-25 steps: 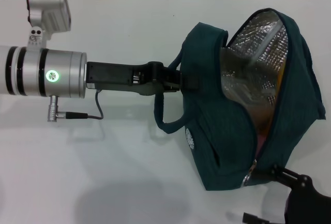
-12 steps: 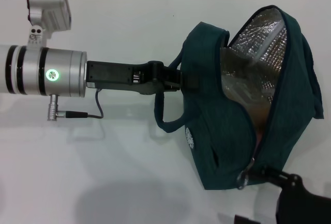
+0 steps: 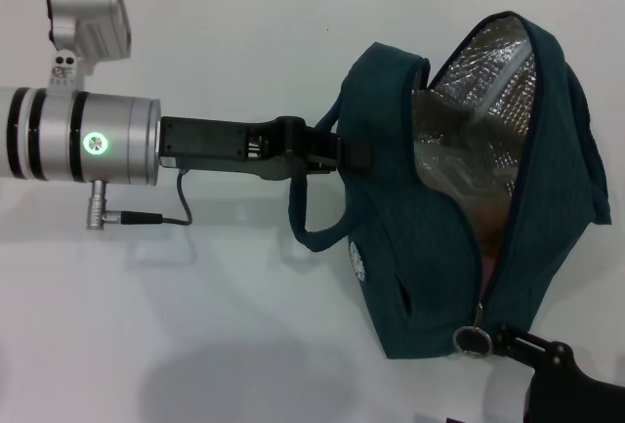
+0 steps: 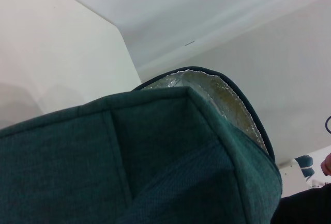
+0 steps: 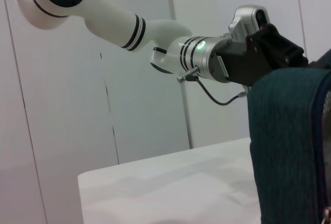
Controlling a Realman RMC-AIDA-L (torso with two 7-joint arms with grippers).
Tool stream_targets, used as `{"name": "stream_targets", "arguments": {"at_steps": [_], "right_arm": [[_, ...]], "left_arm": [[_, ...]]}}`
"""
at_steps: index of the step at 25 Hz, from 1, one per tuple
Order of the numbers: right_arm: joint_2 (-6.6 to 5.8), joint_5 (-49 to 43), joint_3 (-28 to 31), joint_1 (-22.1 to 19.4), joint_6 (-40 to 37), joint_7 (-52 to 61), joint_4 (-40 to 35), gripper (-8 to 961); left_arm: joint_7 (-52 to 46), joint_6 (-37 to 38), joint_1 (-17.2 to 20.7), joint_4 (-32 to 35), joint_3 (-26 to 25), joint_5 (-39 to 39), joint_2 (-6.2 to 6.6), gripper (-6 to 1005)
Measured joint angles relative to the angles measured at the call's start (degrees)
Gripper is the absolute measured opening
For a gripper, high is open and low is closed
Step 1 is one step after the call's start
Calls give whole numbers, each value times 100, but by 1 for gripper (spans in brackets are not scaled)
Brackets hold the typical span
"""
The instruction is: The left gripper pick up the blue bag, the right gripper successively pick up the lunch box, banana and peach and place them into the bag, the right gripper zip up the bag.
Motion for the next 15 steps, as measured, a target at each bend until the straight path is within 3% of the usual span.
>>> {"name": "stream_targets", "arguments": {"at_steps": [15], "right_arm": [[-21, 78, 10, -51, 88, 0, 78, 843]], "left_arm": [[2, -1, -2, 0, 3, 0, 11, 86]]}}
